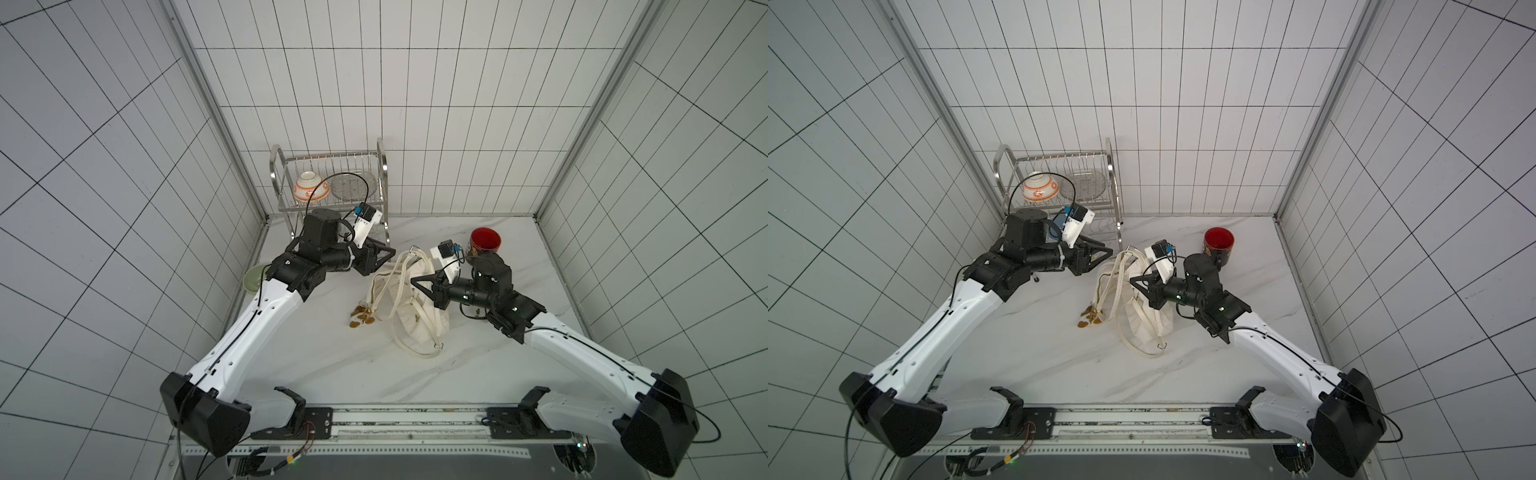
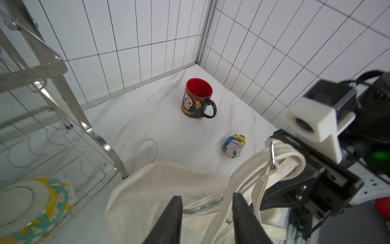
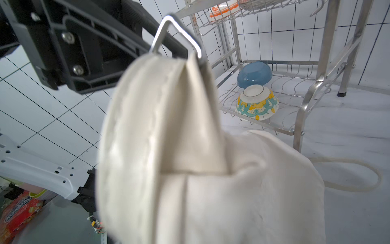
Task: Remove the decoration from the bag
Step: Adjust the bag.
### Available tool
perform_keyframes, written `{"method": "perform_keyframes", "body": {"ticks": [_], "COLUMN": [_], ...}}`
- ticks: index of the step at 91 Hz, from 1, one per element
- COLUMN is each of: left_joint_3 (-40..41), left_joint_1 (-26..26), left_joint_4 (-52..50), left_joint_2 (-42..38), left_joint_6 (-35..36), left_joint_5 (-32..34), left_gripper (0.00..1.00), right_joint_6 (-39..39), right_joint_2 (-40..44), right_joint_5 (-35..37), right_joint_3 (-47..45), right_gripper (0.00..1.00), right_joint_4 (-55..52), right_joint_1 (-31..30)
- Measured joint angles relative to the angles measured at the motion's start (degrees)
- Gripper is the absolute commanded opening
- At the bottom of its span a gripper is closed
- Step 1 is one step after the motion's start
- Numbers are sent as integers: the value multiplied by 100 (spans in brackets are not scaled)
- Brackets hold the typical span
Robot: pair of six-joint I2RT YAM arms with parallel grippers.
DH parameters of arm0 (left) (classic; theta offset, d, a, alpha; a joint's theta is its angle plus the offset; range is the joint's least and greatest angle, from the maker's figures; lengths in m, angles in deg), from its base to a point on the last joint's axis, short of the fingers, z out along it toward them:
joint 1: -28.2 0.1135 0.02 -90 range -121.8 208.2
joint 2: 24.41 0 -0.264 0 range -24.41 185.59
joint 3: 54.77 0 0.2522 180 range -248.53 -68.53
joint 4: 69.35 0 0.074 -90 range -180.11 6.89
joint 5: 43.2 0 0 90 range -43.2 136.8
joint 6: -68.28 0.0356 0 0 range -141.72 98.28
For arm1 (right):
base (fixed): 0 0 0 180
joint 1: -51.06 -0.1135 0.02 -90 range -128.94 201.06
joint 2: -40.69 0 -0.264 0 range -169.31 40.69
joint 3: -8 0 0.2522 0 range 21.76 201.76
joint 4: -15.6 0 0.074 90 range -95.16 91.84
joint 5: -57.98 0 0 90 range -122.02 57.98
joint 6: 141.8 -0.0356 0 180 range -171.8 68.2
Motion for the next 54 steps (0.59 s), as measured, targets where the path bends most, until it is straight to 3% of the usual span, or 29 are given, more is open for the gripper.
{"method": "perform_keyframes", "body": {"ticks": [6, 26, 38, 54], "left_joint_3": [50, 658, 1644, 2804], "left_joint_1": [0, 0, 0, -68], "left_joint_4": [-208, -905, -1056, -796], "left_joint_2": [-120, -793, -1300, -1735], "left_joint_6": [205, 603, 706, 1158], "left_joint_5": [68, 868, 1169, 890], "left_gripper": [62, 68, 70, 71], "right_joint_6": [-61, -251, -380, -505], "right_joint_2": [2, 151, 151, 144], "right_joint_5": [-72, -249, -326, -411], "right_joint_3": [138, 245, 245, 245], "right_gripper": [0, 0, 0, 0], "right_joint_4": [2, 55, 72, 184], "right_joint_1": [39, 201, 232, 262]}}
